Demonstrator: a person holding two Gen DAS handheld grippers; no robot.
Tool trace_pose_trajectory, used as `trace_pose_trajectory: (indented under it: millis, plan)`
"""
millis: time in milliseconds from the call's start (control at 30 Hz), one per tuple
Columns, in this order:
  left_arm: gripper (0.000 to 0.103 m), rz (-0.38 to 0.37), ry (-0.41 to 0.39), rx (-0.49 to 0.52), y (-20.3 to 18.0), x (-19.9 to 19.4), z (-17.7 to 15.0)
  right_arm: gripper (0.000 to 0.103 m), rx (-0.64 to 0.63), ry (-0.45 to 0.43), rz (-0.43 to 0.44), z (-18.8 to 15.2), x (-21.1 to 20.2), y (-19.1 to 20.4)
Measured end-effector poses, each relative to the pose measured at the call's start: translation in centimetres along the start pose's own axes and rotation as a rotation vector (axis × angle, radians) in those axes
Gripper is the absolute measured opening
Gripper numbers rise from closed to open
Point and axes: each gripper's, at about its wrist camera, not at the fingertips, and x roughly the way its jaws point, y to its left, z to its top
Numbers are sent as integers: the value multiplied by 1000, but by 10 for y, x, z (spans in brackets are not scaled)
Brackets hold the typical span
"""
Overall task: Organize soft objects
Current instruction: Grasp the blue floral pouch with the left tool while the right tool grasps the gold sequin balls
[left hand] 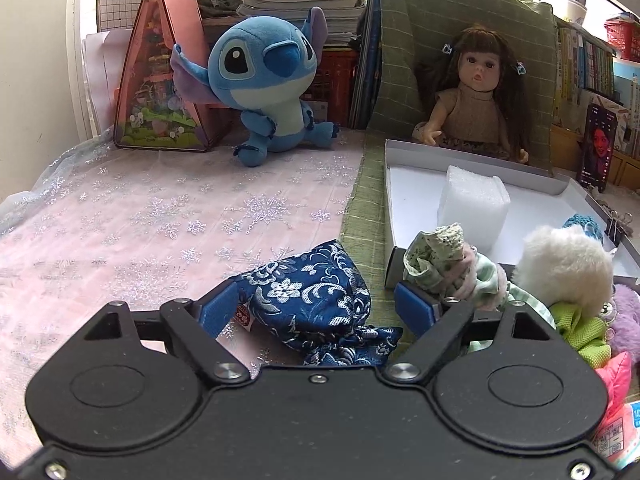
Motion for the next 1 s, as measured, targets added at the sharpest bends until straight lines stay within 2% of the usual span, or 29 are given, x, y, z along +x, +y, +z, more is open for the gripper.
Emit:
trace_pose_trajectory:
  millis: [133,200,300,367,600,900,1000]
  plan:
    - [80,39,10,7,-5,13,0,103,1,0,1,0,0,-1]
    - [64,47,9,4,-4,17,-1,103,1,1,1,0,0,0]
    - [54,42,-4,6,0,15,-4,103,2,1,0,0,0,-1]
    - [52,24,-17,6,2,10,-5,103,2,1,0,0,1,-1]
    - [51,15,-42,64,-1,-15,-13,103,28,-2,4,1,-1,-3]
    - [51,-3,-84,64,-11,-38,-11,103,124,-25,-9,3,-5,-8]
    - [51,-7,-101,67,-14,-44,-9,103,128,-3,-27,4,1,-8]
